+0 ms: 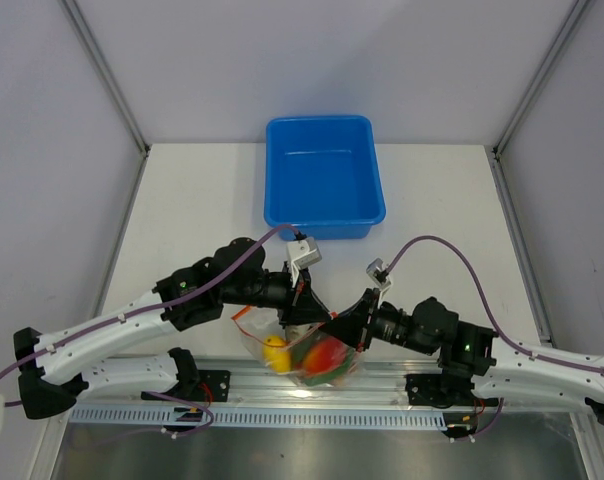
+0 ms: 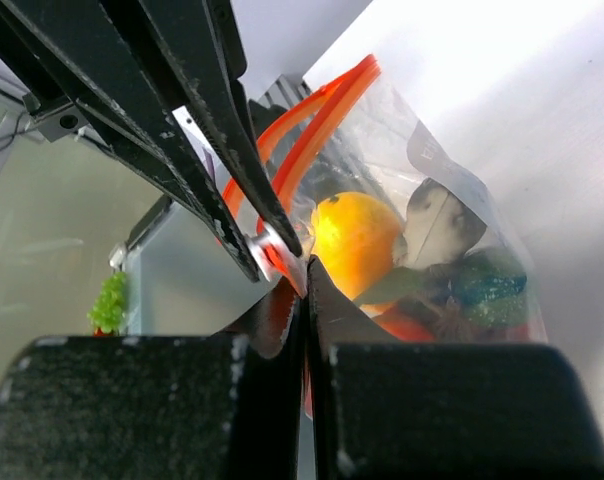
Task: Place the food in the zip-top bag and seal the zipper
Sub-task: Zip the zipper food storage bag at the center of the board.
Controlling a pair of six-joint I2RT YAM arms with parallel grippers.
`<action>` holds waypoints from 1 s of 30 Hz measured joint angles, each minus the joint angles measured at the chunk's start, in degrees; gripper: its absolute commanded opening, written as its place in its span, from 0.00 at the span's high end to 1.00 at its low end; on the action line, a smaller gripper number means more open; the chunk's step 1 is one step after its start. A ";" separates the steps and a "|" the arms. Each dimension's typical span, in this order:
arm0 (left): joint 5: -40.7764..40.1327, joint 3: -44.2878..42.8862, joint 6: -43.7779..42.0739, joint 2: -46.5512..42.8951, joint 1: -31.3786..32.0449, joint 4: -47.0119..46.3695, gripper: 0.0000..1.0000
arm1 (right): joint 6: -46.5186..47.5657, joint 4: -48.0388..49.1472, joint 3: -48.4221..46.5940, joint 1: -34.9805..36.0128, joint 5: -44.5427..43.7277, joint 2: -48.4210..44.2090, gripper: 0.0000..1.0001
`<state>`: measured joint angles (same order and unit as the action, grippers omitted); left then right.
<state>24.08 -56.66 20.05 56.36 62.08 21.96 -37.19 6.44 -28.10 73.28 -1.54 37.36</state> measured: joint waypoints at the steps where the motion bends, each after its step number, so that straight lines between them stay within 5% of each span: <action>1: -0.02 0.00 0.00 0.00 -0.02 0.00 0.99 | -0.46 0.35 0.50 0.00 -0.55 -0.55 1.00; 17: -0.22 0.70 -0.07 -0.02 -0.02 -0.44 0.99 | -6.62 2.84 5.31 -0.35 -6.47 -9.09 1.00; 25: -1.18 1.36 -0.20 -2.03 -0.13 1.99 0.99 | -4.44 0.63 4.79 -1.79 -2.71 -9.44 1.00; 30: -0.72 1.03 -0.57 -2.36 -0.13 4.57 0.99 | 1.95 -6.84 -2.19 -2.25 2.80 -7.28 0.69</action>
<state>23.35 -55.64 19.49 54.00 61.95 26.52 -35.24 -0.40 -30.28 71.02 1.26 30.09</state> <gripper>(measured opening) 0.037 0.238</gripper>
